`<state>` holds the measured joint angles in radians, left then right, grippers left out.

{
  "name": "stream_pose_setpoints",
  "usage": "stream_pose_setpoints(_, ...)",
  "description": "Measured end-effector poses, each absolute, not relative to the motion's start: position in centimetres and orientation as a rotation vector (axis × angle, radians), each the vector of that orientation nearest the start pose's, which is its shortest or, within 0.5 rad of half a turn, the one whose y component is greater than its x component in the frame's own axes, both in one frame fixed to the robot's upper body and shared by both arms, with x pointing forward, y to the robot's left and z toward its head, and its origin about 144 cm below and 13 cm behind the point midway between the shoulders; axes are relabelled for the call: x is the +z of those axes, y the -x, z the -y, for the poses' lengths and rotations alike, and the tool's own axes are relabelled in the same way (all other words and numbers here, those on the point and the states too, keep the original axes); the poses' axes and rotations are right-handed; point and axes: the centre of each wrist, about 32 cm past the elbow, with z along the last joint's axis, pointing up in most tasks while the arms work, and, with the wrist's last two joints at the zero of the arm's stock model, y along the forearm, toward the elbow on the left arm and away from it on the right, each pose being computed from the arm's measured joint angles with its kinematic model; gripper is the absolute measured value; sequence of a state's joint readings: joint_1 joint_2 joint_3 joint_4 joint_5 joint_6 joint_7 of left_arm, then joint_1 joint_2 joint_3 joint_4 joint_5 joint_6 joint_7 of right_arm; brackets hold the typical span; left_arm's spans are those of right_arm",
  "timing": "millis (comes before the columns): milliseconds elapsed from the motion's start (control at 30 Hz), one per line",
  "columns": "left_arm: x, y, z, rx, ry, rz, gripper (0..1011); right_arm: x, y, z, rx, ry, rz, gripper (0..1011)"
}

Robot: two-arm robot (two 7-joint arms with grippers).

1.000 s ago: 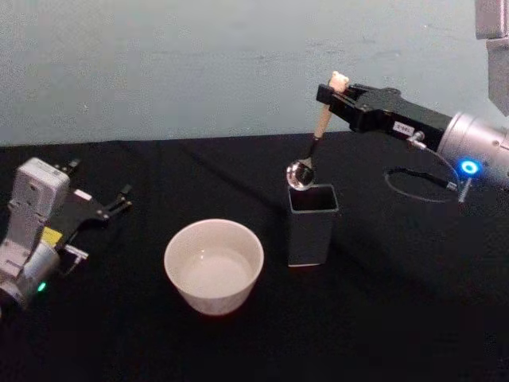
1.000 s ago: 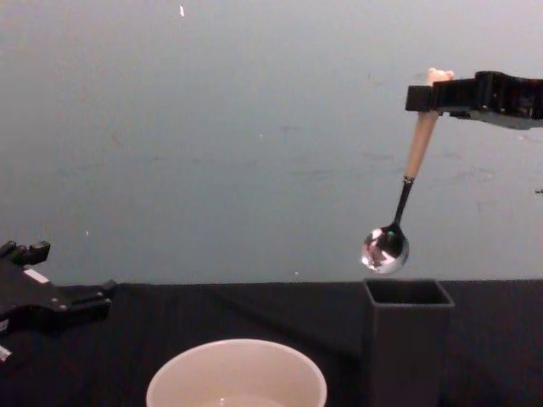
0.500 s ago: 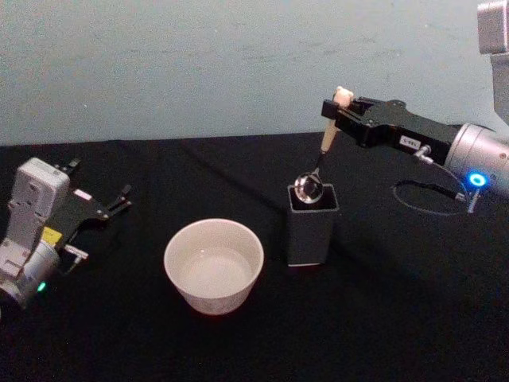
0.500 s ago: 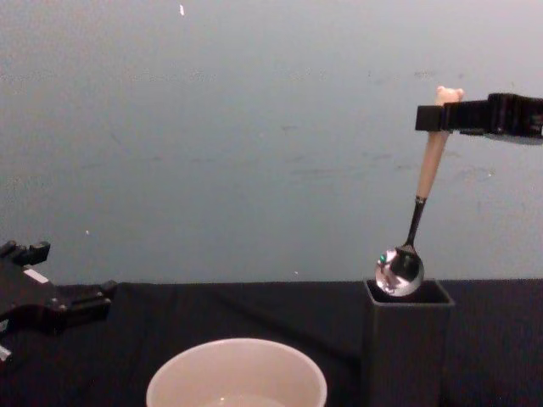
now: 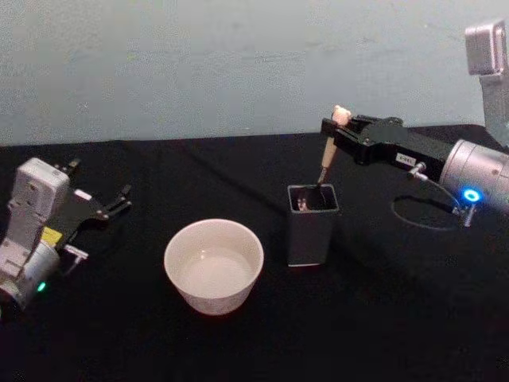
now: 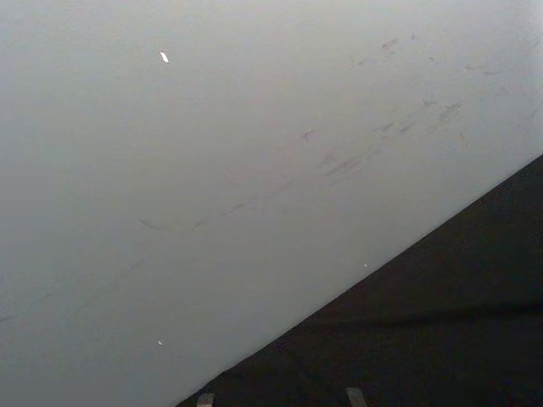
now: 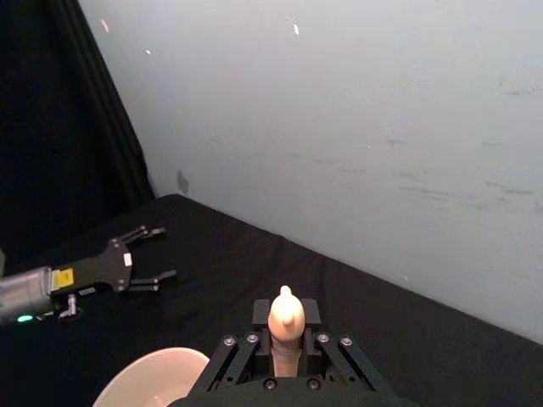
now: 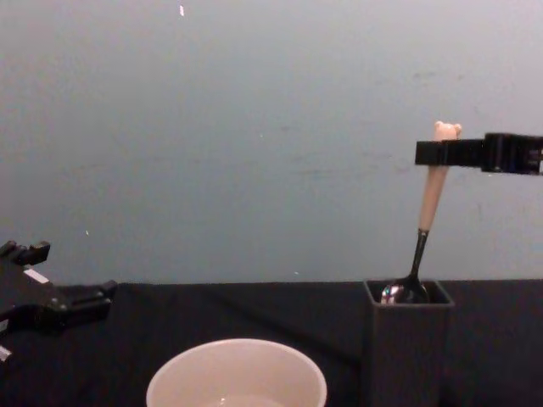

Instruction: Pick up the stirring spoon with one hand, stir inside the cup, then place it back in its original position.

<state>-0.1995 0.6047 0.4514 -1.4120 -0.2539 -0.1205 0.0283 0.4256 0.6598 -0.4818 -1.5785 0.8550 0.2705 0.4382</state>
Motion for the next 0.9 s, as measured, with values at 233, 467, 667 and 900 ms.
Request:
stream_pose_setpoints(233,114.0,-48.9,-31.0,1.248,-0.304,0.285,1001,124.9,-53.0,28.6,-0.748,0.052,-0.203,211)
stream_pose_setpoints(467,114.0,-48.9,-31.0,1.248,-0.304,0.285,1001,124.0,-53.0,28.2,-0.762,0.06,-0.219,211)
stream_pose_setpoints(667,114.0,-48.9,-31.0,1.248,-0.305,0.285,1001,123.3,-52.9,27.9,-0.772,0.07,-0.234,211)
stream_pose_setpoints(900,114.0,-48.9,-31.0,1.248,-0.304,0.285,1001,122.8,-52.9,27.9,-0.78,0.082,-0.254,211)
